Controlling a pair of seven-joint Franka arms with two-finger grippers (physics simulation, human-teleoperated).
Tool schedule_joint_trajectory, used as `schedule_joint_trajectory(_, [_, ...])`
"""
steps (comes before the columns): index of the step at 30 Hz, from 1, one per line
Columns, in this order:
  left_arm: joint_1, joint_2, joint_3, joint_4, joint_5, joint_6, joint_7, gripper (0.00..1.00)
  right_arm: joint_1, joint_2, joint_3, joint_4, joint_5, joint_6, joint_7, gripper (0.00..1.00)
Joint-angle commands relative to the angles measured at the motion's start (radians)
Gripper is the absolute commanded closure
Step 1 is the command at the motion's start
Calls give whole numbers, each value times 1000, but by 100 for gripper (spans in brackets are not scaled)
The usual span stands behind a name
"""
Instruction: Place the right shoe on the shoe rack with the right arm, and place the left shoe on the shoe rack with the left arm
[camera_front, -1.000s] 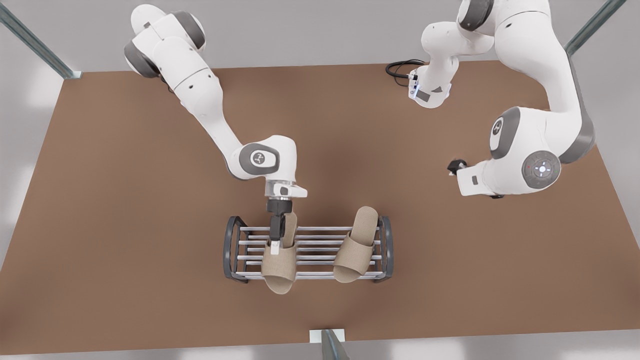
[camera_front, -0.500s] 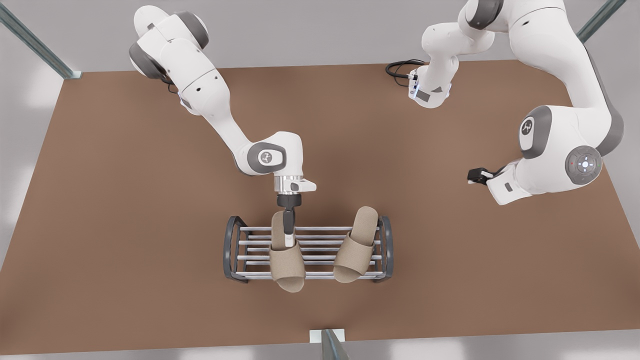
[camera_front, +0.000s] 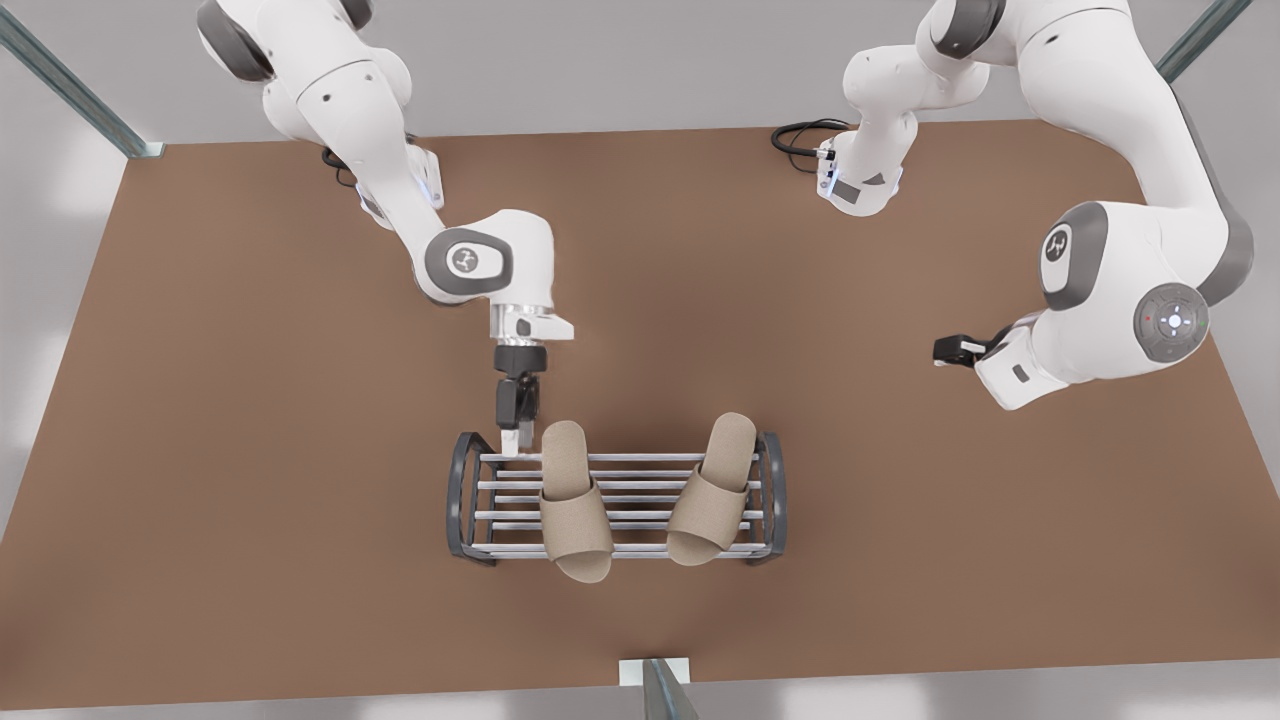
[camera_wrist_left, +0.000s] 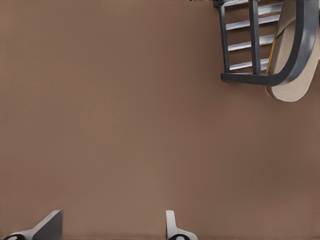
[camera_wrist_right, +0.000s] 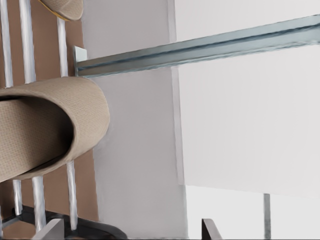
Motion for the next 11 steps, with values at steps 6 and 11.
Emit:
schedule_joint_trajectory(6, [0,-1,-8,3,12,-48,-162,0,-293,51,-200,379,1528,-823,-463,0])
schedule_joint_trajectory(11, [0,1,-8,2,16,-77,-164,0,-312,-62,-209,224,1534,-669,-450,0])
